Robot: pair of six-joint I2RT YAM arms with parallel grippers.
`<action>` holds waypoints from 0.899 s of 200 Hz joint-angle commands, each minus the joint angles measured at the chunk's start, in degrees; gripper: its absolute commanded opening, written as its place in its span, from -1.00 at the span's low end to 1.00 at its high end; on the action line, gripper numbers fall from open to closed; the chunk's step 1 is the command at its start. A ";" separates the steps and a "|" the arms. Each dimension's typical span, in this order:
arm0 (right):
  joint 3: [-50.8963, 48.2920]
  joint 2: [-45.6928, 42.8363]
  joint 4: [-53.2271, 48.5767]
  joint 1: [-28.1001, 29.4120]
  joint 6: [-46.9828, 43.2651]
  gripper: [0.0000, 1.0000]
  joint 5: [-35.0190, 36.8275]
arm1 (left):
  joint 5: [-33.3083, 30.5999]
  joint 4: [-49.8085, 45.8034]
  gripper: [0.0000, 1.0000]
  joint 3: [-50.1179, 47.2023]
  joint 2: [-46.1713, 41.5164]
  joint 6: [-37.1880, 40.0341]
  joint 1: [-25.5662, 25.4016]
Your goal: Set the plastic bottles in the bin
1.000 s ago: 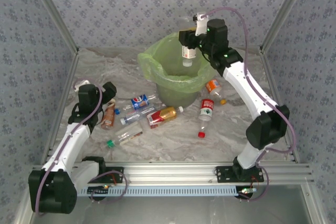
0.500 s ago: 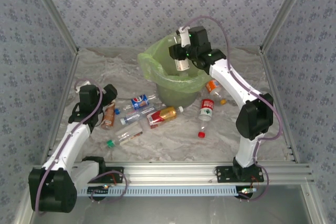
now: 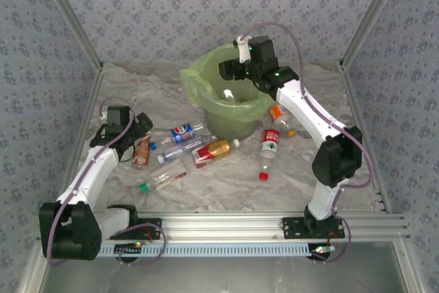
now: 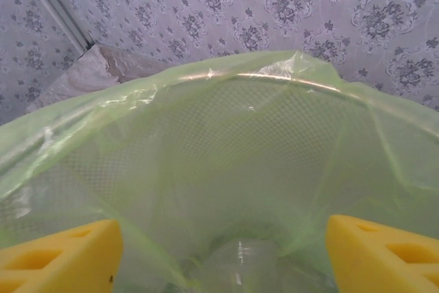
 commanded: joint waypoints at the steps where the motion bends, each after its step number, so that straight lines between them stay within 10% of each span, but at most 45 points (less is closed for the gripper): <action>1: -1.98 -6.00 2.16 0.64 0.92 0.74 -0.06 | -2.30 -6.18 0.98 1.13 -0.23 -0.39 0.66; 15: -4.22 -8.96 3.26 0.75 1.09 0.97 0.58 | -2.34 -8.07 0.98 0.65 -0.49 -0.44 0.71; 180: -31.67 -33.88 17.39 -0.71 3.98 0.98 17.27 | 9.52 -5.63 0.99 -10.69 -2.08 1.20 -0.80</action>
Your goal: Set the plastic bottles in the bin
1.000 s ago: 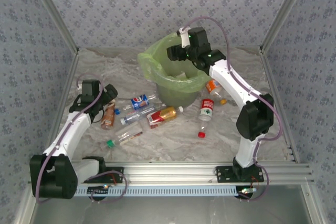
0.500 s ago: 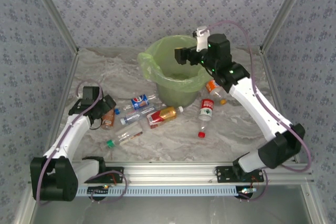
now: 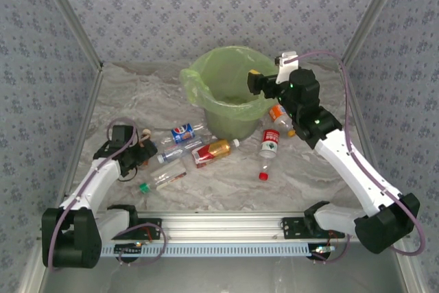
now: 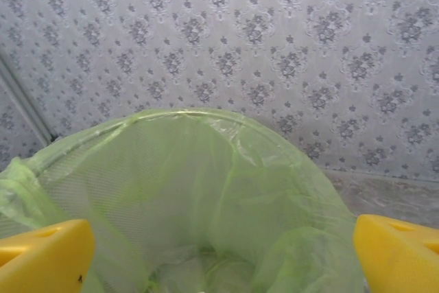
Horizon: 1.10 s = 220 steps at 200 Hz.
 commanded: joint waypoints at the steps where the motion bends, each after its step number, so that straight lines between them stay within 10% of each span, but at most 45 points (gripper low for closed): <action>1: -0.71 -0.55 2.79 -0.40 1.96 0.98 2.56 | 1.94 1.60 0.98 0.12 1.43 1.91 -0.93; 83: -1.24 -0.46 2.39 -0.72 3.41 0.98 3.26 | -0.53 3.34 0.80 1.88 9.45 5.98 -1.29; 125: -1.27 -0.55 2.05 -0.67 3.86 0.98 3.55 | -0.83 4.98 0.39 3.38 13.52 7.54 -1.36; 220: -4.41 -2.91 -6.58 -1.03 7.22 0.98 6.06 | -5.39 4.09 -0.02 2.67 4.09 5.98 -1.99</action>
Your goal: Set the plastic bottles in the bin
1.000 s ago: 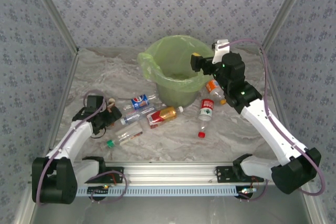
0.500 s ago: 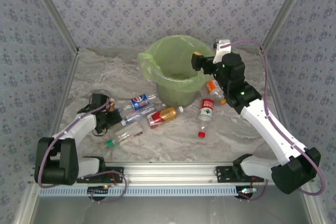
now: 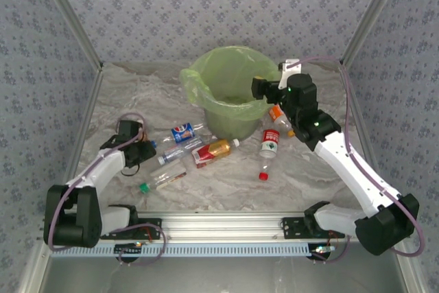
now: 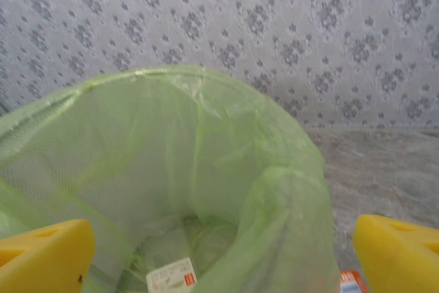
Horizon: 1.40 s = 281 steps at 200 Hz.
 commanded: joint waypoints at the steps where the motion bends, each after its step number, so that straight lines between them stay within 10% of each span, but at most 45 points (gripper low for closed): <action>1: -1.17 -1.98 -2.34 -0.48 2.27 0.97 2.73 | -2.54 -1.03 -0.02 0.75 -3.98 -1.24 -0.35; 151: -6.88 -4.89 4.61 -1.73 8.70 0.98 5.90 | -10.58 12.55 -0.23 19.50 -9.57 0.83 -15.87; 281: -7.58 -8.46 0.66 -2.53 10.20 0.98 7.79 | 17.89 14.48 -0.15 42.99 9.36 33.46 -27.96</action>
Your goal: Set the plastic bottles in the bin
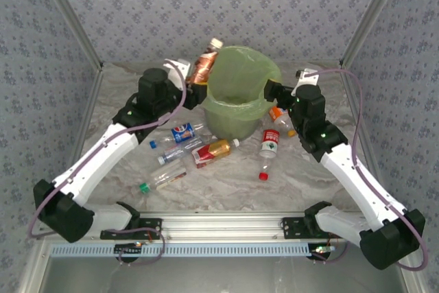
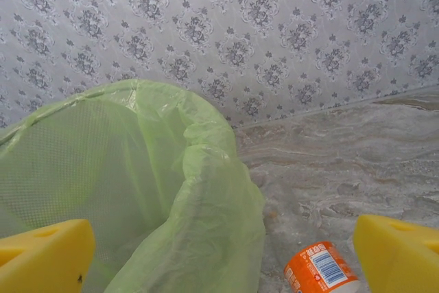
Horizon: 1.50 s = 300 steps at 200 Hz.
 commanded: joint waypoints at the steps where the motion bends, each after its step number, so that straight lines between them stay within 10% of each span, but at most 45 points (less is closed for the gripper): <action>1: -0.50 -1.94 -1.79 -0.41 1.24 0.98 1.89 | 8.32 -0.98 -0.15 5.62 3.65 8.40 -0.61; 62: -0.78 -5.41 -5.93 -0.71 1.22 0.98 3.14 | 13.76 -20.54 -0.16 23.50 17.54 27.83 -0.52; 179: -1.72 -8.47 -9.44 -1.66 1.56 0.98 4.89 | 13.90 -54.20 -0.14 57.79 43.14 40.38 -0.52; 300: -1.76 -7.76 -11.15 -3.30 3.29 0.98 4.89 | 9.17 -52.94 0.57 64.69 45.55 38.73 -1.14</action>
